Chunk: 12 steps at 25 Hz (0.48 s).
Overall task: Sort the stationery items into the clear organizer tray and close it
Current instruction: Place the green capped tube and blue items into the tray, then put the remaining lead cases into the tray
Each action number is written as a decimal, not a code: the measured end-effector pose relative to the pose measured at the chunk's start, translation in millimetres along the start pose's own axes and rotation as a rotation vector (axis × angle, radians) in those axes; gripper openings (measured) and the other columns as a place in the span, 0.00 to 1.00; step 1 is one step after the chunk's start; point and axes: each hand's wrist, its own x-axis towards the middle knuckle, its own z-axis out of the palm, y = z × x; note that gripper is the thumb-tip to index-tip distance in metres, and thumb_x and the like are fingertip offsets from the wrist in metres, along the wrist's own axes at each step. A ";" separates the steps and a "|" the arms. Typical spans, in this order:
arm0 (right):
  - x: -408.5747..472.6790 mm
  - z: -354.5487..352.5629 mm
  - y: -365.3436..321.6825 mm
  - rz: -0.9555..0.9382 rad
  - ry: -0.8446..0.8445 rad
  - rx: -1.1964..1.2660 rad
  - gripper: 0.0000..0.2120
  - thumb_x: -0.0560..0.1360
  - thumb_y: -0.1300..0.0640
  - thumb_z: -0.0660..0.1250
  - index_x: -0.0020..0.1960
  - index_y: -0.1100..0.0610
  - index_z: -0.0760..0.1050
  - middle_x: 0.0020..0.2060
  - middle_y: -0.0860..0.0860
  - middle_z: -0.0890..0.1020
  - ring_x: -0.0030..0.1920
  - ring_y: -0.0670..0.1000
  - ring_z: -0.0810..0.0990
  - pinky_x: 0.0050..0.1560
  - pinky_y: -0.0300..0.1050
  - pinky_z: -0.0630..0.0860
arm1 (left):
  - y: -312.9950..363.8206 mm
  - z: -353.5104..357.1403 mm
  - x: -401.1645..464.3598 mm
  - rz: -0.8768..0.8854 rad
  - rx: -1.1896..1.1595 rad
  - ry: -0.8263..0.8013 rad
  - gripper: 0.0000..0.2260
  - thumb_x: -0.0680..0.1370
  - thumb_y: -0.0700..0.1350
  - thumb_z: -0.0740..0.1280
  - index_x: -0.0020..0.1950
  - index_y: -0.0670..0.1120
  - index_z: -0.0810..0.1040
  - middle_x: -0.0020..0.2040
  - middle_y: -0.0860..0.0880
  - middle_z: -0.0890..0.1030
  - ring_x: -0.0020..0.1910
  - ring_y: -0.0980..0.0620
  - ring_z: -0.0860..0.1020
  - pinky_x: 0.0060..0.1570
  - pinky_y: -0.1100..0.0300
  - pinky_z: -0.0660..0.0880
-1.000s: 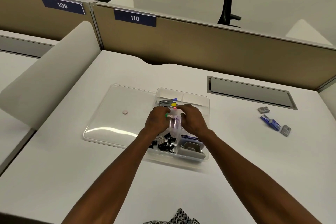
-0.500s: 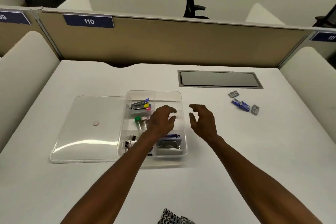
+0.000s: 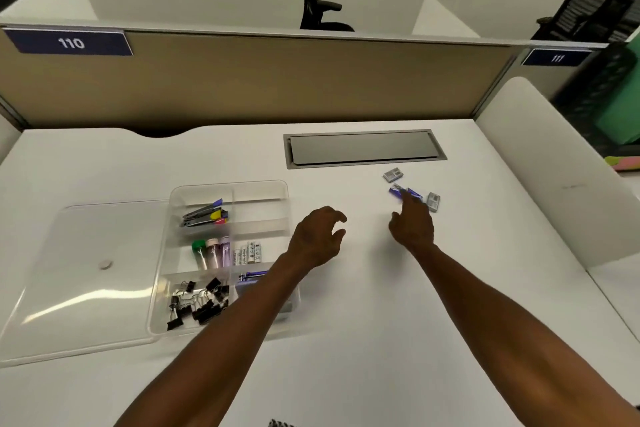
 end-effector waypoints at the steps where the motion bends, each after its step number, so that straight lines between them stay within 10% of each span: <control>1: 8.5 -5.0 6.9 0.048 0.028 0.010 0.28 0.76 0.61 0.65 0.75 0.56 0.64 0.68 0.58 0.74 0.69 0.61 0.70 0.65 0.54 0.71 | 0.7 4.8 1.4 -0.003 0.001 -0.009 0.13 0.78 0.47 0.66 0.63 0.49 0.77 0.60 0.51 0.79 0.63 0.49 0.75 0.61 0.55 0.71; 12: 68.8 2.9 49.4 0.132 0.042 -0.073 0.21 0.77 0.55 0.66 0.69 0.55 0.71 0.57 0.56 0.81 0.63 0.60 0.72 0.58 0.53 0.73 | -1.4 40.3 25.5 -0.095 -0.029 -0.010 0.13 0.77 0.50 0.66 0.62 0.53 0.77 0.59 0.55 0.79 0.61 0.52 0.75 0.60 0.58 0.72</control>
